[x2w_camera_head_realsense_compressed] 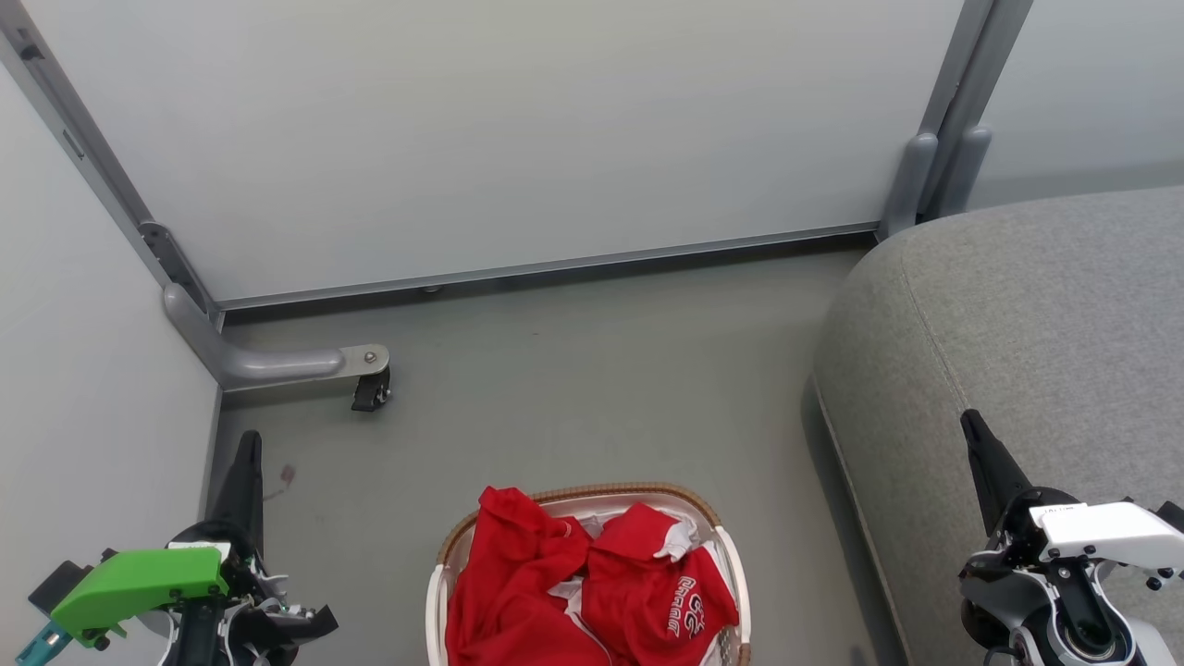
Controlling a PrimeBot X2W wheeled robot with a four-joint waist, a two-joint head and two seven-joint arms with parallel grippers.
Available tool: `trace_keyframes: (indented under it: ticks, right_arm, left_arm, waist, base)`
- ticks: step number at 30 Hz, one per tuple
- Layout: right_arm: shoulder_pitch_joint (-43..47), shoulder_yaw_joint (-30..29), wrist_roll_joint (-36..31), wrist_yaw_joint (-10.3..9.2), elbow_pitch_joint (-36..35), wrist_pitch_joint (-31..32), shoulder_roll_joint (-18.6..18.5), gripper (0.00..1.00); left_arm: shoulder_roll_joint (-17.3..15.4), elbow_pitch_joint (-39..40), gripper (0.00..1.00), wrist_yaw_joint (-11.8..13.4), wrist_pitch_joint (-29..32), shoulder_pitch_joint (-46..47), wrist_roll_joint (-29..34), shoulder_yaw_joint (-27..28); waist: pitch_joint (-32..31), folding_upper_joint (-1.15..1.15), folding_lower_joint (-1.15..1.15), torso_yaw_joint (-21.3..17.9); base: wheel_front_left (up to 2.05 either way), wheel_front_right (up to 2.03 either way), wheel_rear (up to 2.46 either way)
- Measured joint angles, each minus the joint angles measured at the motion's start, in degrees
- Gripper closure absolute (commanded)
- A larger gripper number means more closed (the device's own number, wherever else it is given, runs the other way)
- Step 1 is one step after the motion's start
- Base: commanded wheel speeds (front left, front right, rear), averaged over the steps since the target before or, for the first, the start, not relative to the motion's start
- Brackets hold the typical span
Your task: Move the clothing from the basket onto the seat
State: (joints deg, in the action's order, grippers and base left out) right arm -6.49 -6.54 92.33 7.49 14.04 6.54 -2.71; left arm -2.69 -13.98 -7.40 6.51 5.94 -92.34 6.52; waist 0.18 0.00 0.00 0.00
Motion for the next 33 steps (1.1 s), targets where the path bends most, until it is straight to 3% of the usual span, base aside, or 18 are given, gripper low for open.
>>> trace_keyframes:
  ticks: [19, 20, 27, 33]
  right_arm:
    - [0.0, 0.0, 0.0, 0.0, 0.0, 0.0, 0.0, 1.0]
    - [0.0, 0.0, 0.0, 0.0, 0.2, 0.0, 0.1, 0.0]
    - [1.5, 0.4, -0.2, -0.02, 2.4, -0.5, 0.8, 0.0]
    - [1.3, 1.5, -4.4, -0.02, 2.4, -2.2, -0.3, 0.0]
  left_arm:
    - [0.0, 0.0, 1.0, 0.0, 0.0, 0.0, 0.0, 0.0]
    - [0.0, -0.1, 0.0, 0.0, 0.0, -0.1, 0.0, 0.0]
    - [0.5, -3.2, 0.0, 0.2, -0.6, -2.0, 0.2, -0.6]
    - [0.4, -4.6, 0.0, 0.2, -2.4, -1.8, 3.9, -1.7]
  waist:
    - [0.0, 0.0, 0.0, 0.0]
    - [0.0, 0.0, 0.0, 0.0]
    - [0.1, 0.0, 0.0, 0.0]
    - [0.1, 0.0, 0.0, 0.1]
  base:
    - [0.0, 0.0, 0.0]
    - [0.0, 0.0, 0.0]
    - [0.0, 0.0, 0.0]
    - [0.0, 0.0, 0.0]
